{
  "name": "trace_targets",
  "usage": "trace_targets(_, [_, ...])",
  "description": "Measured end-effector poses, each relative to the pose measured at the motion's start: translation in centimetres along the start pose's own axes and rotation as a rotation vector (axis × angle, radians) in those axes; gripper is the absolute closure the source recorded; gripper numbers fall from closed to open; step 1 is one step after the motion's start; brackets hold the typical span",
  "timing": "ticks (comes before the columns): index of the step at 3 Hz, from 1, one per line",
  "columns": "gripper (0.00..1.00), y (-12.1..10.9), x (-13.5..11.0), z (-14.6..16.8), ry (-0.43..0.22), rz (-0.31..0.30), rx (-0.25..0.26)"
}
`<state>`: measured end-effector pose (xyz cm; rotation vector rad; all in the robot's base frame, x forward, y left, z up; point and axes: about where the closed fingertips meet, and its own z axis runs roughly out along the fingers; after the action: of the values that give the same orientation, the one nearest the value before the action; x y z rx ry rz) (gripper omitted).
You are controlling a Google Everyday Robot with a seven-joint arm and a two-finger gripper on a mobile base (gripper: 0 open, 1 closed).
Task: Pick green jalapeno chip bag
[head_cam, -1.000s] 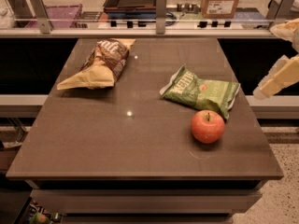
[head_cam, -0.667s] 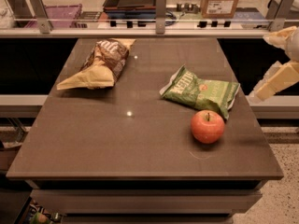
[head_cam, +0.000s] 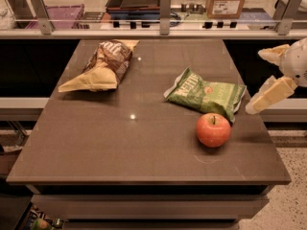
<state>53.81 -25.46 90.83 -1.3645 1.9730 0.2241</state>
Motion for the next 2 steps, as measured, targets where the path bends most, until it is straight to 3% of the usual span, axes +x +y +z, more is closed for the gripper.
trace_targets(2, [0.00, 0.6, -0.3, 4.0, -0.056, 0.003, -0.036])
